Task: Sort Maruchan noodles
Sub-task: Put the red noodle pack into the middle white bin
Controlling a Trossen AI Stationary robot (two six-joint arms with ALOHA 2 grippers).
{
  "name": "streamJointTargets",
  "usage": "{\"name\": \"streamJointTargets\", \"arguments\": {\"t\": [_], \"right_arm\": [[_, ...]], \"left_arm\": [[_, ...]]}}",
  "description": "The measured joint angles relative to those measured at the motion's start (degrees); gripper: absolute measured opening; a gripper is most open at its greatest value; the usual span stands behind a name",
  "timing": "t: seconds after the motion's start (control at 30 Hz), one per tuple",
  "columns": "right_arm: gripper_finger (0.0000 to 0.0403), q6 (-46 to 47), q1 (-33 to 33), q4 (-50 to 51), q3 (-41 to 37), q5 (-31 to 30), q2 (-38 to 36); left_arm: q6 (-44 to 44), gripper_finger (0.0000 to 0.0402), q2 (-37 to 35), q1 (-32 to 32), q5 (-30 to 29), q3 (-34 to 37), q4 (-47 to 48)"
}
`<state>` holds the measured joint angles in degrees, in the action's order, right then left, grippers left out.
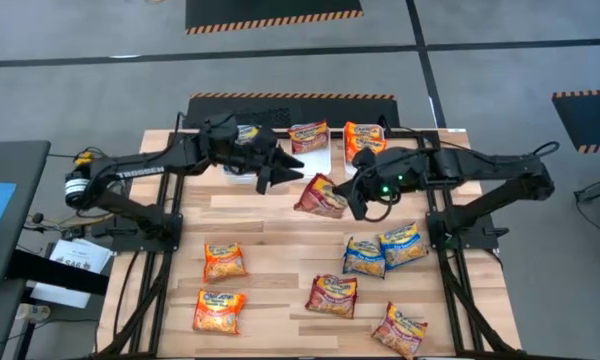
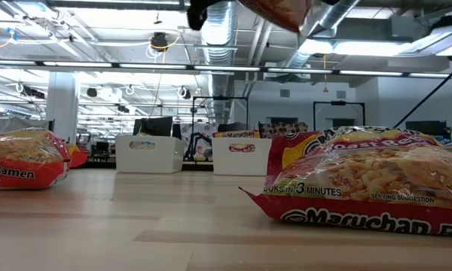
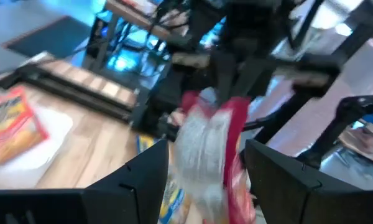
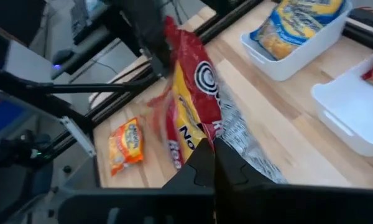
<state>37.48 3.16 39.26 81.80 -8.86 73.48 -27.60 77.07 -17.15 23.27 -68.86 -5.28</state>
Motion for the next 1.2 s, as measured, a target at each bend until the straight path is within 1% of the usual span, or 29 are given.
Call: {"name": "streamJointTargets", "arguments": {"t": [0.07, 0.17, 0.43, 0.6, 0.77, 0.87, 0.97, 1.2], "right_arm": [[0.0005, -0.1, -0.9, 0.2, 0.0, 0.0, 0.1], [0.0005, -0.4, -2.0, 0.0, 0.0, 0.2, 0.0], [0.0005, -0.6, -3.3, 0.4, 0.0, 2.3, 0.0], [0.0005, -0.9, -3.8, 0.3, 0.0, 2.9, 0.0], [0.0005, -1.4, -5.4, -0.4, 0.0, 3.0, 0.0], [0.0005, -1.4, -6.2, -2.5, 0.0, 3.2, 0.0], [0.0005, -1.5, -6.7, -4.5, 0.0, 4.5, 0.0], [0.0005, -1.6, -6.7, -7.1, -0.1, 6.2, 3.1]], "left_arm": [[0.2, 0.0199, 1.4, -0.4, 2.1, -2.3, 1.0], [2.1, 0.0199, 3.5, -0.4, 3.5, -4.6, 2.0], [3.4, 0.0199, 7.3, -0.2, 3.3, -5.7, 4.2], [4.7, 0.0199, 7.5, -0.2, 3.1, -5.7, 4.7], [4.6, 0.0199, 7.5, -0.1, 4.5, -5.7, 4.6], [4.6, 0.0199, 7.5, -0.1, 4.3, -5.7, 4.6], [5.0, 0.0199, 7.5, -0.1, 2.7, -5.7, 4.5], [6.0, 0.0199, 7.5, -0.1, 2.2, -5.7, 4.6]]}}
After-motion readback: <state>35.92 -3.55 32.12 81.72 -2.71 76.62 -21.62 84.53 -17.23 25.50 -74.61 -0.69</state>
